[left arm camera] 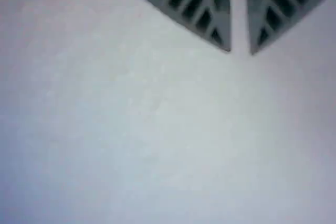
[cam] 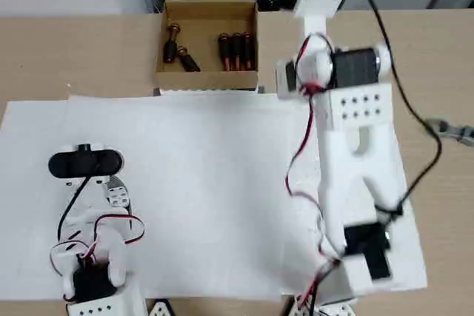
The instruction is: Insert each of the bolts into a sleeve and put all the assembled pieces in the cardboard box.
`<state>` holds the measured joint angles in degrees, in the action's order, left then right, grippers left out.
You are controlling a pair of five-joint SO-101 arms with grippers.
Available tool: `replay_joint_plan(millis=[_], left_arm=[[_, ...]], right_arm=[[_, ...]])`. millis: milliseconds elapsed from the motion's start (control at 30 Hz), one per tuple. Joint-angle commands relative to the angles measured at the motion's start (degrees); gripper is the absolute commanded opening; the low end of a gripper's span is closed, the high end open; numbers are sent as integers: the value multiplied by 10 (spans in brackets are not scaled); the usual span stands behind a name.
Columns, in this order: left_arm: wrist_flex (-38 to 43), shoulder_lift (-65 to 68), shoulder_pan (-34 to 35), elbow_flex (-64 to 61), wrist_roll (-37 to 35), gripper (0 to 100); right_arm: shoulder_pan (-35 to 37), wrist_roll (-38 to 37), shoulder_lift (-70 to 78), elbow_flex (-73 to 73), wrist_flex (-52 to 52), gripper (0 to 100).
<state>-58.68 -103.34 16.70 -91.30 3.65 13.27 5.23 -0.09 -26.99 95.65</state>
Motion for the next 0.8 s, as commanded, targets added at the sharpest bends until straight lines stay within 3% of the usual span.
replay_joint_plan(millis=[0,467,633,767], left_arm=[[16,-8,2,-6,-3,6],[17,-8,-1,-34,-2,6],[17,-8,-1,-34,-2,6],[17,-8,-1,-34,-2,6]], right_arm=[[-6,7,-131,154,-19,15],[-47,30,-652,950,-389,6],[-87,30,-805,1009,-401,4],[-94,1,-846,1033,-369,4]])
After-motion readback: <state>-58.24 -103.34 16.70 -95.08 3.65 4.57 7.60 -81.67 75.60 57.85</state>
